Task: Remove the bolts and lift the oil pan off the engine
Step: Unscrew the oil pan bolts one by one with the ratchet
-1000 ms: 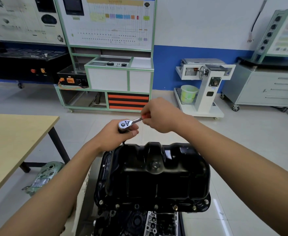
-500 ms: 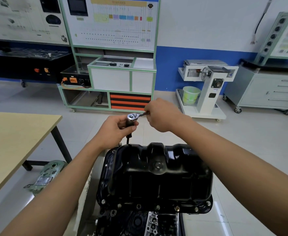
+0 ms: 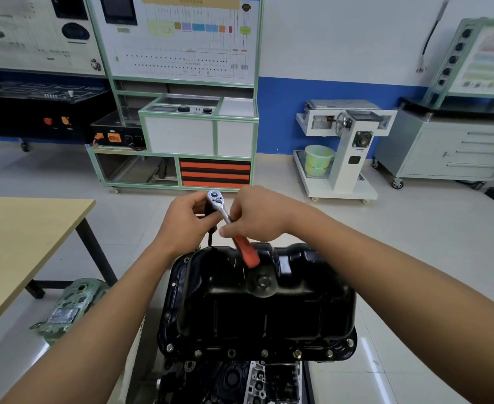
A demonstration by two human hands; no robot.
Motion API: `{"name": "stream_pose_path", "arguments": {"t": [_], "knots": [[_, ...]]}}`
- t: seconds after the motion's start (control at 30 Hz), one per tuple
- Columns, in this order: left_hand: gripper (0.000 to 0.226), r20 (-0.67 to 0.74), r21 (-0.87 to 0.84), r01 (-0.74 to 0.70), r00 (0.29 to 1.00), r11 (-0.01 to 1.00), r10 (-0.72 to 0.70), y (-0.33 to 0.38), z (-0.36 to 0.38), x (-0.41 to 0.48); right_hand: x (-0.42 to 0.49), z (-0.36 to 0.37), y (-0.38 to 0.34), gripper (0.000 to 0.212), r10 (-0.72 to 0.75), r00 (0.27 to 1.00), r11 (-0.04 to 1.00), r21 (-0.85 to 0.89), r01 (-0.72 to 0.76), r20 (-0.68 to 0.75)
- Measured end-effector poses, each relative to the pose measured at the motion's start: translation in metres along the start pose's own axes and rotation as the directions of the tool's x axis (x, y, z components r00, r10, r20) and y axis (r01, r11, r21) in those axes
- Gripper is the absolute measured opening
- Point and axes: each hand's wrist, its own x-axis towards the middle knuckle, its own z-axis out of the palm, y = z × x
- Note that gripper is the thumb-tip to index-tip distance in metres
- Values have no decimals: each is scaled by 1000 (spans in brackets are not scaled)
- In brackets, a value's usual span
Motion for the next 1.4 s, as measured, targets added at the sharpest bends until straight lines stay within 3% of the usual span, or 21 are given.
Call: {"name": "stream_pose_path", "arguments": {"t": [0.1,0.27,0.37,0.47,0.63,0.77,0.87,1.0,1.1,1.23,1.4], "knots": [[17,39,-36,43,998,998,-41,0,-6,-1,5,-5,10,28,28,999,994,-108,-31,-22],[22,178,-59,101,980,993,-89,3,-11,-6,22,-3,16,10,25,971,942,-320,-102,-238],[27,227,-107,131,968,986,-104,5,-10,-9,37,0,21,33,11,963,957,-276,-88,-269],[29,252,-117,127,963,985,-94,9,-7,-10,46,4,20,39,-47,969,960,-280,-24,-244],[29,213,-100,95,974,990,-72,10,-3,-8,44,10,26,40,-136,949,964,-257,61,-284],[34,105,-105,74,992,992,-63,6,0,-6,35,5,34,22,7,956,953,-289,-96,-295],[39,25,-73,45,999,996,-43,6,1,-4,21,-4,31,25,69,972,944,-302,-137,-225],[26,-21,-26,14,1000,1000,-15,5,2,-2,6,-6,12,31,36,997,984,-170,-47,-72],[27,-100,5,16,995,1000,-16,6,3,-3,5,-1,1,28,22,998,991,-132,-29,-55],[25,-154,-2,47,987,999,-47,4,0,-4,11,-1,4,18,16,996,978,-205,-34,-91],[19,-47,-9,85,995,996,-85,3,-3,-6,25,-2,9,33,-49,977,914,-405,-40,-206]]}}
